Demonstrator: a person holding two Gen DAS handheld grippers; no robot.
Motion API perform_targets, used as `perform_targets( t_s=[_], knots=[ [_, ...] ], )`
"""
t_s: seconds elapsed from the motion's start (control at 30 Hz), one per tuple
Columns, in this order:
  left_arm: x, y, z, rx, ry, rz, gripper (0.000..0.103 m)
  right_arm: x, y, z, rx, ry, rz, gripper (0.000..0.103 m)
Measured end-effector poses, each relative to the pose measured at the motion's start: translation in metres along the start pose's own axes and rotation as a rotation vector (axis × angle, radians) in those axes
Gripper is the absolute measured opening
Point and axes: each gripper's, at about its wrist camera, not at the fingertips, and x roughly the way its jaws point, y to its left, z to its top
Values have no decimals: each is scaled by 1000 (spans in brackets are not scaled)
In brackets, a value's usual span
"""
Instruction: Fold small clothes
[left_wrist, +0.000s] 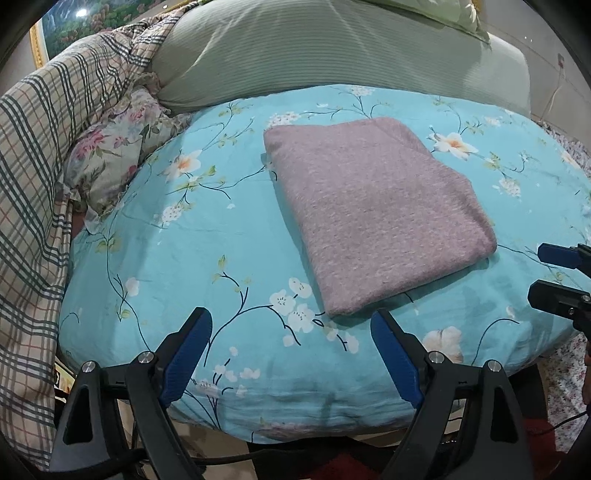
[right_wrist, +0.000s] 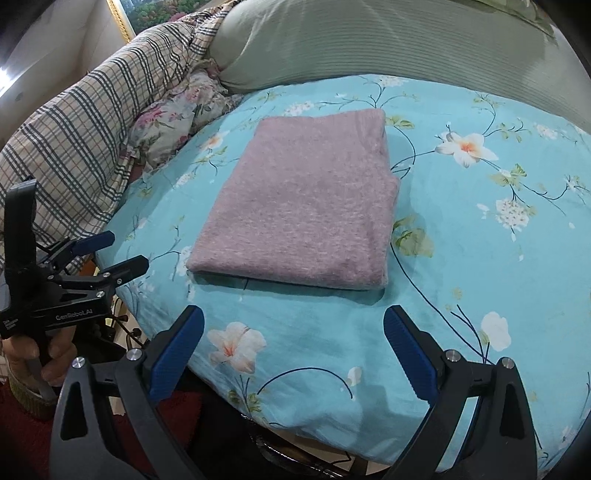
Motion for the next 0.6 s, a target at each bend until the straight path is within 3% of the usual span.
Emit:
perform_targets(
  t_s=[0.6],
  knots=[
    [21,-8,4,16,33,2,88,11,-2,4,-21,13,-29,98]
  ],
)
